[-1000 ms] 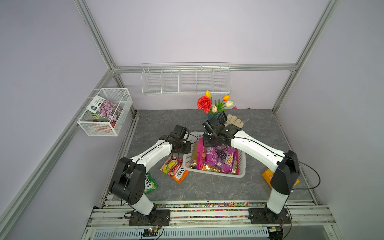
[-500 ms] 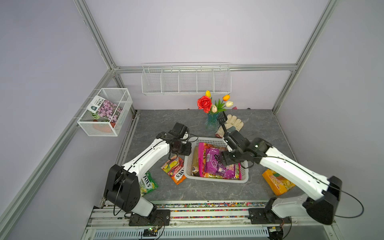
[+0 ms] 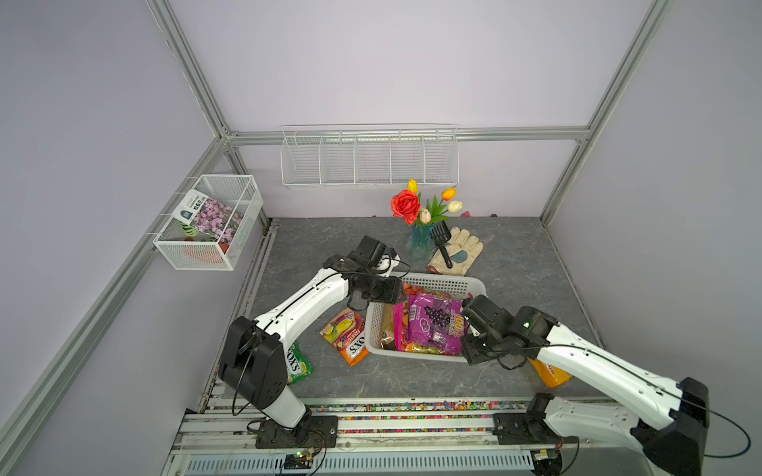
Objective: Put the candies in the basket
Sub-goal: Adjust the candy in the basket.
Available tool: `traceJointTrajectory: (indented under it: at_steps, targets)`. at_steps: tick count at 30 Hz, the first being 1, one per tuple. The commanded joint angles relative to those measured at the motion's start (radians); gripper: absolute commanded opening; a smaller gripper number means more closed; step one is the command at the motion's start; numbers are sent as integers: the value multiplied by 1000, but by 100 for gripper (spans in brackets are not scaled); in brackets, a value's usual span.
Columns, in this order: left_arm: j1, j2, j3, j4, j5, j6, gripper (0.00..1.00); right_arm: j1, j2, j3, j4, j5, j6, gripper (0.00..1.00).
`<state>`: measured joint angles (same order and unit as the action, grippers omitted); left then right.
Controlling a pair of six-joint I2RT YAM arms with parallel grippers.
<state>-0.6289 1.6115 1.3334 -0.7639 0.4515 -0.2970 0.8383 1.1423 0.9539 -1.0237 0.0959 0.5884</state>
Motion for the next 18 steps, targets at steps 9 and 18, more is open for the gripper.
traceJointTrajectory:
  at_steps: [9, 18]
  targets:
    - [-43, 108, 20, 73, 231, -7, 52, 4, 101, 16, 96, 228, 77, 20]
    - [-52, 198, 106, 104, 231, -41, 50, -8, 83, -6, 114, 313, 137, 0]
